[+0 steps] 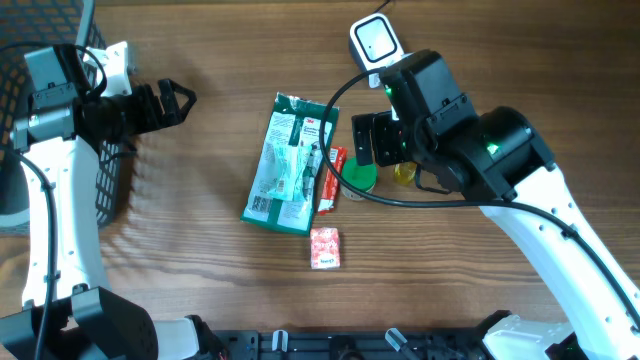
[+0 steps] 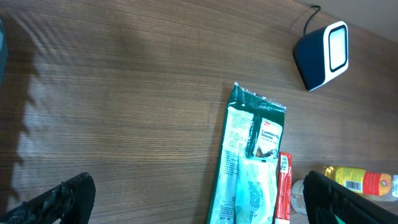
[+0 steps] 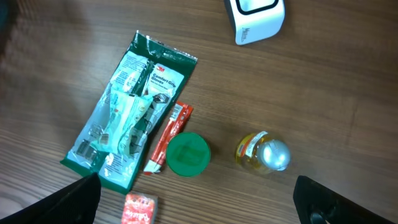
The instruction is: Scan the item barcode
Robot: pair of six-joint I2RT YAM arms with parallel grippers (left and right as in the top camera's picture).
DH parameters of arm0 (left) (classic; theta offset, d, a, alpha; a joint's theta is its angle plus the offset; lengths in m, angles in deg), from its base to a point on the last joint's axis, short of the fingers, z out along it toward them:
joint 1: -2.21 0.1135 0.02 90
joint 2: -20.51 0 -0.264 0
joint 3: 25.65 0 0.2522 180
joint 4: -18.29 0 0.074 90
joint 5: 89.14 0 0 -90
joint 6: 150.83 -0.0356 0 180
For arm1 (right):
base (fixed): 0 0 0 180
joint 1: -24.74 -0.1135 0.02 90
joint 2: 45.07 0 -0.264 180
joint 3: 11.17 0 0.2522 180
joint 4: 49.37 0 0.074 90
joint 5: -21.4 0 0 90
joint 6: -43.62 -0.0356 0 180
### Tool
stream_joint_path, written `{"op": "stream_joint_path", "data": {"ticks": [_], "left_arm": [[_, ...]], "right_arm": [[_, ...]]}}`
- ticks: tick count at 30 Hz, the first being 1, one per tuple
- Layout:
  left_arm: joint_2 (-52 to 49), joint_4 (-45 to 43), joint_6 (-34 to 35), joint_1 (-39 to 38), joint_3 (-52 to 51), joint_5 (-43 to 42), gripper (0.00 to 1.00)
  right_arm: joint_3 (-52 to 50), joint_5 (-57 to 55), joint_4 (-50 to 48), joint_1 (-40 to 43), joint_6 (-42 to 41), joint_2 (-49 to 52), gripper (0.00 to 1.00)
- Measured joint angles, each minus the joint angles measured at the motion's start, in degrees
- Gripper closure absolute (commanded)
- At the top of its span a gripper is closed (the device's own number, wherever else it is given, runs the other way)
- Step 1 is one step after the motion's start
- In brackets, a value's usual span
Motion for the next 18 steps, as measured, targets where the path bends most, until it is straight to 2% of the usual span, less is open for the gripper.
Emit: {"op": "stream_joint_path", "data": {"ticks": [3, 4, 5, 6, 7, 10, 11, 18], "left_arm": [[0.0, 0.0, 0.0, 0.0, 0.0, 0.0, 0.00], [0.0, 0.0, 0.0, 0.0, 0.0, 0.0, 0.00], [0.0, 0.0, 0.0, 0.0, 0.0, 0.0, 0.00], [0.0, 0.0, 0.0, 0.0, 0.0, 0.0, 0.00], [0.0, 0.0, 0.0, 0.0, 0.0, 0.0, 0.00], [0.0, 0.0, 0.0, 0.0, 0.0, 0.0, 0.00], [0.0, 0.0, 0.0, 0.0, 0.0, 0.0, 0.00], [0.0, 0.0, 0.0, 0.0, 0.0, 0.0, 0.00]], "right_arm": [[-0.1, 0.0, 0.0, 0.0, -0.7, 0.0, 0.00], [-0.1, 0.1, 0.0, 0.0, -0.9, 0.1, 0.04], [-0.1, 0.1, 0.0, 0.0, -1.1, 0.2, 0.13], [-0.1, 0.3, 0.0, 0.0, -1.3, 0.4, 0.48], [-0.1, 0.9, 0.1, 0.0, -1.4, 0.5, 0.66], [-0.1, 3.7, 0.1, 0.0, -1.4, 0.9, 0.93], [-0.1, 4.9, 0.2, 0.0, -1.4, 0.9, 0.96], [-2.8, 12.5, 0.3, 0.0, -1.5, 1.0, 0.96]]}}
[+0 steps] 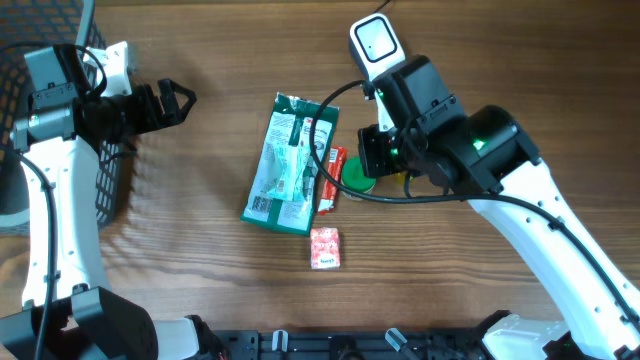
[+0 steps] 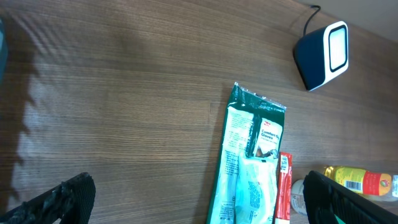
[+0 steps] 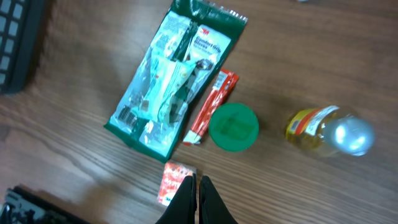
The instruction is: Scan the item barcode
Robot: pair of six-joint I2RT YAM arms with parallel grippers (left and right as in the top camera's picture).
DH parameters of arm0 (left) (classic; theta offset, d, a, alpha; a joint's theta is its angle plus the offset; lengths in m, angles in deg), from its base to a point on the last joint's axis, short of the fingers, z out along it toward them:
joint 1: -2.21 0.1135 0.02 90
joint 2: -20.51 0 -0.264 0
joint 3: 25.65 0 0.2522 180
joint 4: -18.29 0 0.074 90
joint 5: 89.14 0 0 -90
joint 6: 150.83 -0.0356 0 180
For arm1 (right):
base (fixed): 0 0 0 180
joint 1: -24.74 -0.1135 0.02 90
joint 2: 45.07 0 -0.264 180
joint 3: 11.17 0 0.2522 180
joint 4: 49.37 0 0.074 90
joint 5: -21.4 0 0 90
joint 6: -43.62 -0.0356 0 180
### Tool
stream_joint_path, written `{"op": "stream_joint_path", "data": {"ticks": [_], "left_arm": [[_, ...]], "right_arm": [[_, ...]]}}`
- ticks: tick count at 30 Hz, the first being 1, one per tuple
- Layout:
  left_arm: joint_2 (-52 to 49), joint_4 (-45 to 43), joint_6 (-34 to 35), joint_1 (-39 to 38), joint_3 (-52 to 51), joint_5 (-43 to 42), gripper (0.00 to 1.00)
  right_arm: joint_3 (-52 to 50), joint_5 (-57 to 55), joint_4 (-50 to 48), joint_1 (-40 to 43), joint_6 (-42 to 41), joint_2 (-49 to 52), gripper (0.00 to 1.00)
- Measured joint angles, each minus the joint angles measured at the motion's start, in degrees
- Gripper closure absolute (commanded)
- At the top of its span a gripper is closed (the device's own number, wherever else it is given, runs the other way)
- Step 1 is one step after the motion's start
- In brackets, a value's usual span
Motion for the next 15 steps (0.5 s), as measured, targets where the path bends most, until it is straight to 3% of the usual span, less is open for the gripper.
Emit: {"op": "stream_joint_path", "data": {"ticks": [15], "left_arm": [[0.0, 0.0, 0.0, 0.0, 0.0, 0.0, 0.00]], "right_arm": [[-5.6, 8.3, -0.3, 0.0, 0.0, 0.0, 0.96]]}}
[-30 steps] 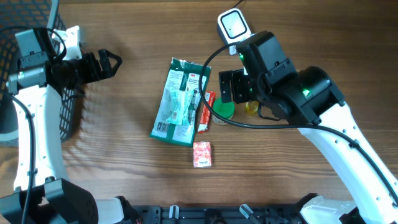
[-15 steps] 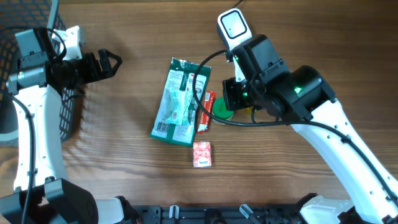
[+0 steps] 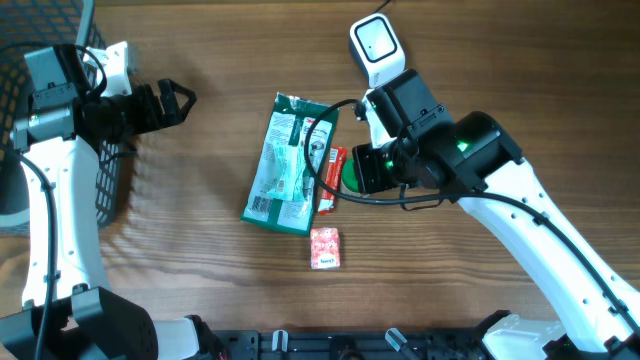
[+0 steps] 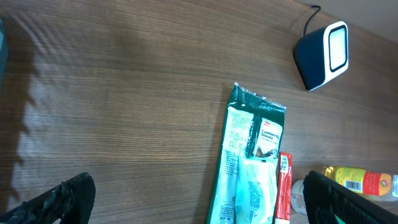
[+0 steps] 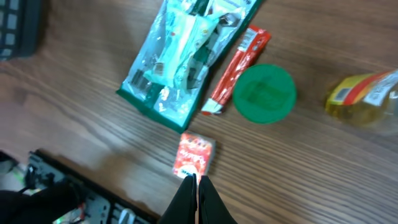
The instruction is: Scan the item barcode
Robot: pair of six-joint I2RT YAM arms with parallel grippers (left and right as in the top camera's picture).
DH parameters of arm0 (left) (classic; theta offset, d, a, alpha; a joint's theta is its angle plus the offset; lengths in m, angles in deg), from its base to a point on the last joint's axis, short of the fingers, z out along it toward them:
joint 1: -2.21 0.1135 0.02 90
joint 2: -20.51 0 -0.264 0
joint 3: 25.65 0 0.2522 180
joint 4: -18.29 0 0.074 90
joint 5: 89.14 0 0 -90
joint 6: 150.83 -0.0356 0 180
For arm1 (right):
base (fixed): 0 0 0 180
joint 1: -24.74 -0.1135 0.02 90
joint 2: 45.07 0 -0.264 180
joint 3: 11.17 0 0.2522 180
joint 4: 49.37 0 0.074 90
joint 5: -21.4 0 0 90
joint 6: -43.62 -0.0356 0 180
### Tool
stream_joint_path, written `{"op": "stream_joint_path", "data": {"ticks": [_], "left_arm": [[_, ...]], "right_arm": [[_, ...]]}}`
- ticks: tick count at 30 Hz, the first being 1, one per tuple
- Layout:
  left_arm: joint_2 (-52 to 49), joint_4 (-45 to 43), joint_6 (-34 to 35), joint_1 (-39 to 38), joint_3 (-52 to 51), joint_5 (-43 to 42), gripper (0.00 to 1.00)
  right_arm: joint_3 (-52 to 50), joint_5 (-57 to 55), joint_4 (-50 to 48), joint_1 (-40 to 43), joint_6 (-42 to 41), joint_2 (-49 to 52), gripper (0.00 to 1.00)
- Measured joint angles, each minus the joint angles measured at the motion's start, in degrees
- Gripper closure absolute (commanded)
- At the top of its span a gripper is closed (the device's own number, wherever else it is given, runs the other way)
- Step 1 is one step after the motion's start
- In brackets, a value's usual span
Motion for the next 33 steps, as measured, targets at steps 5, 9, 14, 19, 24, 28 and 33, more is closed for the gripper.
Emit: {"op": "stream_joint_path", "data": {"ticks": [5, 9, 14, 19, 24, 28, 33], "left_arm": [[0.0, 0.0, 0.0, 0.0, 0.0, 0.0, 0.00], [0.0, 0.0, 0.0, 0.0, 0.0, 0.0, 0.00], [0.0, 0.0, 0.0, 0.0, 0.0, 0.0, 0.00], [0.0, 0.0, 0.0, 0.0, 0.0, 0.0, 0.00], [0.0, 0.0, 0.0, 0.0, 0.0, 0.0, 0.00], [0.0, 0.0, 0.0, 0.0, 0.0, 0.0, 0.00], [0.0, 0.0, 0.0, 0.0, 0.0, 0.0, 0.00]], "right_arm": [[0.0, 2.4, 0.0, 0.0, 0.0, 0.0, 0.96], [0.0, 2.8, 0.0, 0.0, 0.0, 0.0, 0.96], [0.0, 2.9, 0.0, 0.0, -0.1, 0.0, 0.50], [0.0, 3.3, -0.3, 0.0, 0.1, 0.0, 0.19], [0.0, 3.3, -0.4, 0.0, 0.0, 0.0, 0.05], [0.0, 3.3, -0.4, 0.0, 0.0, 0.0, 0.02], [0.0, 3.4, -0.4, 0.0, 0.0, 0.0, 0.01]]}}
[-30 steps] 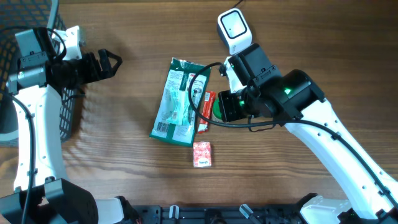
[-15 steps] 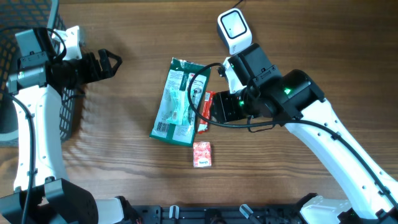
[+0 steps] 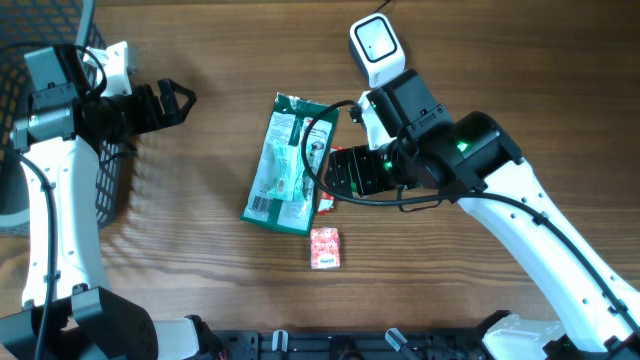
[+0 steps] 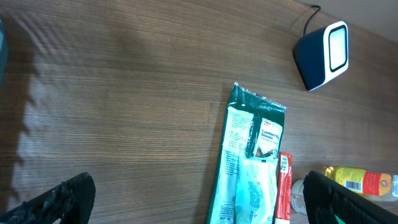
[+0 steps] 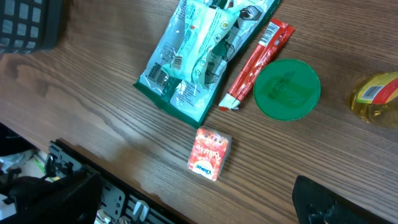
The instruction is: Scan the item barcode
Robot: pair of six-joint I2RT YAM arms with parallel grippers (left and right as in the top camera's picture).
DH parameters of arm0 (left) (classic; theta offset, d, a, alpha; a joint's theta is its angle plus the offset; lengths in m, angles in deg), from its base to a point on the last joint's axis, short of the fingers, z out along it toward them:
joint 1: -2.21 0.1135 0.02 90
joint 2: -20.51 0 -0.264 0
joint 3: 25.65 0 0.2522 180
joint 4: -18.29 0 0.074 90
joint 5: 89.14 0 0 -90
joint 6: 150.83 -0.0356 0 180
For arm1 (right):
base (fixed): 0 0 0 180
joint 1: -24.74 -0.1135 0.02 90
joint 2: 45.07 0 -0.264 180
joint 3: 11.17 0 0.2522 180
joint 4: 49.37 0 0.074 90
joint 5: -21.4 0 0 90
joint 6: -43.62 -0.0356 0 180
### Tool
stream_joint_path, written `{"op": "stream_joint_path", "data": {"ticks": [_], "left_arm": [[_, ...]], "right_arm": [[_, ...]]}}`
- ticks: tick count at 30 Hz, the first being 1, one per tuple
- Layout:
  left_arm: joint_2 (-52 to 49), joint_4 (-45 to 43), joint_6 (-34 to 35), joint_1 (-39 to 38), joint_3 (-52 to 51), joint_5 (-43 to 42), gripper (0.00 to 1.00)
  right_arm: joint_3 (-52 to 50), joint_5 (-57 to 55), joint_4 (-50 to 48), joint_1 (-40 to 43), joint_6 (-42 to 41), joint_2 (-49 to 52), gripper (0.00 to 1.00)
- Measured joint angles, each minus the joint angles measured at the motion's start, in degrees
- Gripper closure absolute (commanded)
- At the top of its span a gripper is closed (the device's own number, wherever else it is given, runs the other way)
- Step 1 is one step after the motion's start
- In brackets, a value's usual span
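Observation:
Several items lie mid-table: a green glove package (image 3: 288, 165) with its barcode at the near end, a thin red stick pack (image 5: 256, 62), a green lid (image 5: 287, 88), a yellow bottle (image 5: 376, 96) and a small red tissue packet (image 5: 210, 154). The white scanner (image 3: 375, 42) stands at the back. My right gripper (image 3: 342, 172) hovers open above the stick pack and lid, holding nothing; its fingers (image 5: 62, 199) frame the tissue packet in the right wrist view. My left gripper (image 3: 178, 100) hangs open and empty far to the left, looking at the package (image 4: 252, 155) and scanner (image 4: 323, 55).
A black mesh basket (image 3: 30, 120) sits at the left edge under the left arm. A black rail (image 3: 350, 345) runs along the table's near edge. The scanner's cable leads off the back.
My right gripper has gone from shut to open and sits slightly further left over the stick pack. The items and the left arm have not moved.
The right gripper was open above the lid and bottle. It then was shut and lower toward the near items, with the tissue packet coming into its view. Now it is open again above the packet. Nothing has been picked up; the left arm stayed still.

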Motion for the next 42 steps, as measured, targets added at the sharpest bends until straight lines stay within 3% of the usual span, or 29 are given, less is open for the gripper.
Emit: {"op": "stream_joint_path", "data": {"ticks": [15, 20, 26, 32, 42], "left_arm": [[0.0, 0.0, 0.0, 0.0, 0.0, 0.0, 0.00], [0.0, 0.0, 0.0, 0.0, 0.0, 0.0, 0.00], [0.0, 0.0, 0.0, 0.0, 0.0, 0.0, 0.00], [0.0, 0.0, 0.0, 0.0, 0.0, 0.0, 0.00], [0.0, 0.0, 0.0, 0.0, 0.0, 0.0, 0.00]], "right_arm": [[0.2, 0.0, -2.0, 0.0, 0.1, 0.0, 0.03], [10.1, -1.0, 1.0, 0.0, 0.7, 0.7, 0.01], [15.3, -14.2, 6.1, 0.0, 0.4, 0.4, 0.00], [14.7, -29.9, 14.5, 2.5, -9.3, 6.4, 0.00], [14.5, -30.3, 15.4, 10.5, -12.2, 15.1, 0.00]]}}
